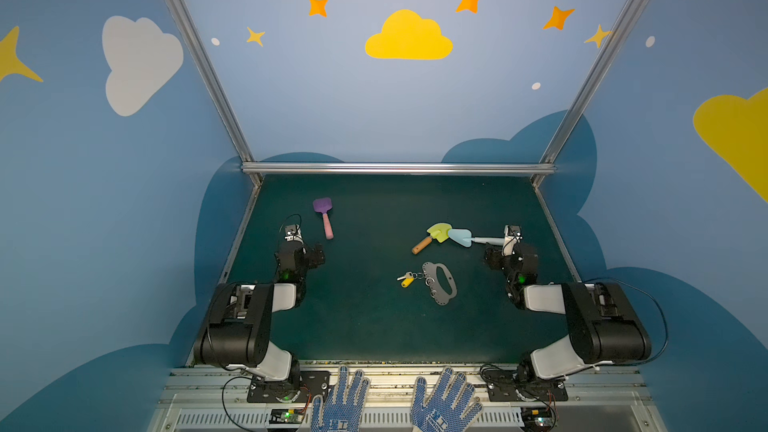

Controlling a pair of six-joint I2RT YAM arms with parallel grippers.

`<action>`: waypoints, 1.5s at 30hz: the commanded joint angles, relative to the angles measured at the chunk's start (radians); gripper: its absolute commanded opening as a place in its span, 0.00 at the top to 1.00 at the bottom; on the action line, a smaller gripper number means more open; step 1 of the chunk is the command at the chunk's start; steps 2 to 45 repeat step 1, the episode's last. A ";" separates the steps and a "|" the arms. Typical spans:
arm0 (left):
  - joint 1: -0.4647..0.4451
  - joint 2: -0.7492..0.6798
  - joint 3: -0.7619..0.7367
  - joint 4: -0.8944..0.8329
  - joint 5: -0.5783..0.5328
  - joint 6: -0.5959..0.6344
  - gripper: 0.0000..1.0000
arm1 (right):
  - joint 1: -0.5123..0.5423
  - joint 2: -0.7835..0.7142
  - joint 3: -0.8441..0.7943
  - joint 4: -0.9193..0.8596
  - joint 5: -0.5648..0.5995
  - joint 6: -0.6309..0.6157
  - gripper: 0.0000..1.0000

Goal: Put the keys on the keyring

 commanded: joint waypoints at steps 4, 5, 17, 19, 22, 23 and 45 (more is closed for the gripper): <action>0.000 -0.017 0.011 0.006 0.007 0.015 0.00 | -0.003 -0.013 0.011 0.025 -0.008 -0.006 0.09; 0.000 -0.017 0.011 0.006 0.007 0.015 0.00 | -0.003 -0.013 0.011 0.025 -0.008 -0.006 0.09; 0.000 -0.017 0.011 0.006 0.007 0.015 0.00 | -0.003 -0.013 0.011 0.025 -0.008 -0.006 0.09; 0.000 -0.017 0.011 0.006 0.007 0.015 0.00 | -0.003 -0.013 0.011 0.025 -0.008 -0.006 0.09; 0.000 -0.017 0.011 0.006 0.007 0.015 0.00 | -0.003 -0.013 0.011 0.025 -0.008 -0.006 0.09; 0.000 -0.017 0.011 0.006 0.007 0.015 0.00 | -0.003 -0.013 0.011 0.025 -0.008 -0.006 0.09; 0.000 -0.017 0.011 0.006 0.007 0.015 0.00 | -0.003 -0.013 0.011 0.025 -0.008 -0.006 0.09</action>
